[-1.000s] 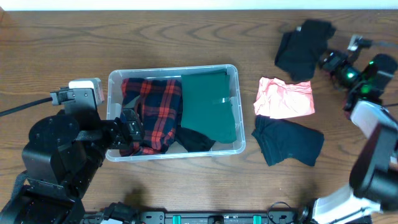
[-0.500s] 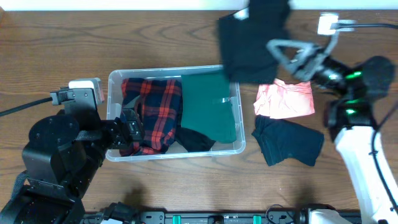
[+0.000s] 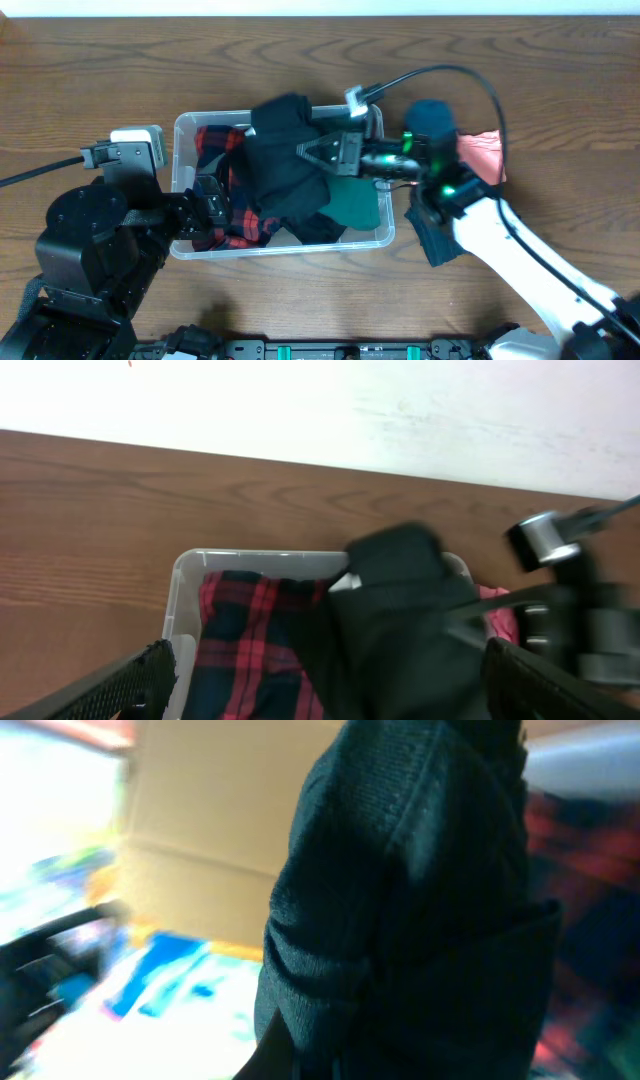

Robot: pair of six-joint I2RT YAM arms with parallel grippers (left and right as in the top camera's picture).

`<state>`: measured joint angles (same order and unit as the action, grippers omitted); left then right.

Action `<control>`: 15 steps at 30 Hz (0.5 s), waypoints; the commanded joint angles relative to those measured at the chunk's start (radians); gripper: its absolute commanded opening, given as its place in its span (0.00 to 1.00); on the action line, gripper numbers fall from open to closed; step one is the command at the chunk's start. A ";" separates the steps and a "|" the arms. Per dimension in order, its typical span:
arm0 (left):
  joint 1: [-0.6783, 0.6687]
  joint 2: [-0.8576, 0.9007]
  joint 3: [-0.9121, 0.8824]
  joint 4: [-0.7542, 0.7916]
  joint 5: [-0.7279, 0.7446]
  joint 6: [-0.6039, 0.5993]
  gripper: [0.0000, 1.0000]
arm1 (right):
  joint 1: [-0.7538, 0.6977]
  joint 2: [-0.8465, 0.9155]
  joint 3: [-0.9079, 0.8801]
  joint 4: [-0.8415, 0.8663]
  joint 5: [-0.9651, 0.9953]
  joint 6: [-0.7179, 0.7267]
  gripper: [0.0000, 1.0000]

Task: Pack container
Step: 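Lower the black shirt into the bin and open the right gripper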

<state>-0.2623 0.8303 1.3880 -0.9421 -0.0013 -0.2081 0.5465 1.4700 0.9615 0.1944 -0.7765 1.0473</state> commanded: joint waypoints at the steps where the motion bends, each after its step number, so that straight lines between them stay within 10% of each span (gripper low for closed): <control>1: 0.006 0.000 0.010 0.000 -0.011 0.013 0.98 | 0.004 0.060 0.005 -0.067 0.192 -0.095 0.01; 15: 0.006 0.000 0.010 0.000 -0.011 0.013 0.98 | -0.033 0.294 0.005 -0.211 0.357 -0.352 0.01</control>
<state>-0.2623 0.8303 1.3880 -0.9417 -0.0040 -0.2081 0.5251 1.7344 0.9653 0.0017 -0.5388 0.8192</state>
